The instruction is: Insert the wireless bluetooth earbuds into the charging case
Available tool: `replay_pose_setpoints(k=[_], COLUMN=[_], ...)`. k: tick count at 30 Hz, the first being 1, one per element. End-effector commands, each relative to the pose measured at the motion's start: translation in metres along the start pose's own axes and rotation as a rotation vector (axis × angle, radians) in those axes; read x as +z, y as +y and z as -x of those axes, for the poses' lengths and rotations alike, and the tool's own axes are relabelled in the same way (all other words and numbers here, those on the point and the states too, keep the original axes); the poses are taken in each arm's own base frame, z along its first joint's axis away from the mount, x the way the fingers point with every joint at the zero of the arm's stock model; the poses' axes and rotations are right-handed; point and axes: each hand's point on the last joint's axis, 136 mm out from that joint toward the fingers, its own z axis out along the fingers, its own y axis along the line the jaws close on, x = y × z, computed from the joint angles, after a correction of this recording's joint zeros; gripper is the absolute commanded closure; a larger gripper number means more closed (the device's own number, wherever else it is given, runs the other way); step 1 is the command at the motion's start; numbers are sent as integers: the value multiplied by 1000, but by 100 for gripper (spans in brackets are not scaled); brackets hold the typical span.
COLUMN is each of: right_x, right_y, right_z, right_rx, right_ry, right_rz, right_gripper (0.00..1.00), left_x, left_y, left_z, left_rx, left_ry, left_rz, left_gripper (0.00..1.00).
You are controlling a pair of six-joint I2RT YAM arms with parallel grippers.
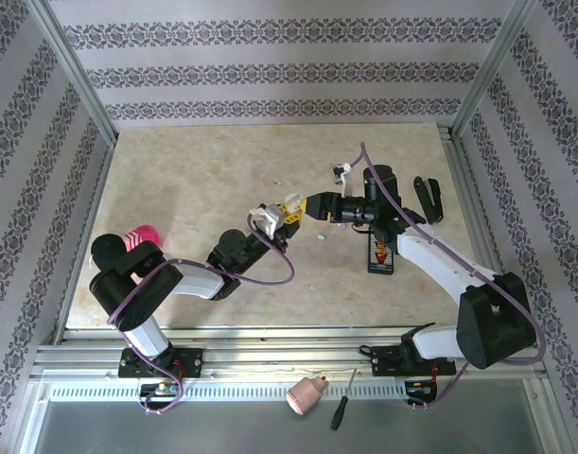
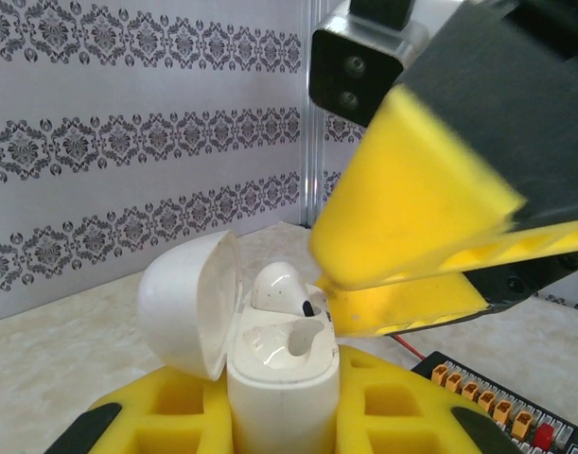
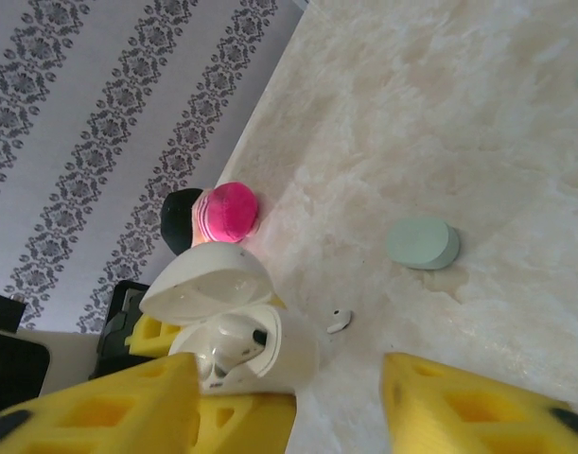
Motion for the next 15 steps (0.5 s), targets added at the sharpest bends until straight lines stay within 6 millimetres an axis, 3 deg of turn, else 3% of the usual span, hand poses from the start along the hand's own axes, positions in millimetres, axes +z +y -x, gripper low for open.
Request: replay_pose_setpoints(k=[1,8,15], right_x=[-12,-23,1], right_y=[10,-1,-23], right_z=[4,1,-18], right_rx=[-102,-146,-150], right_ry=[-42,-96,-6], right_rz=[-6,-104,-199], right_gripper=[34,29,28], left_x=[-4,-22,-44], left_y=[2,36,79], left_z=[28,22,36], left_rx=[49,131,166], left_ry=[-84,-1,60], left_rz=[9,82,153], left_gripper=[100,100,100])
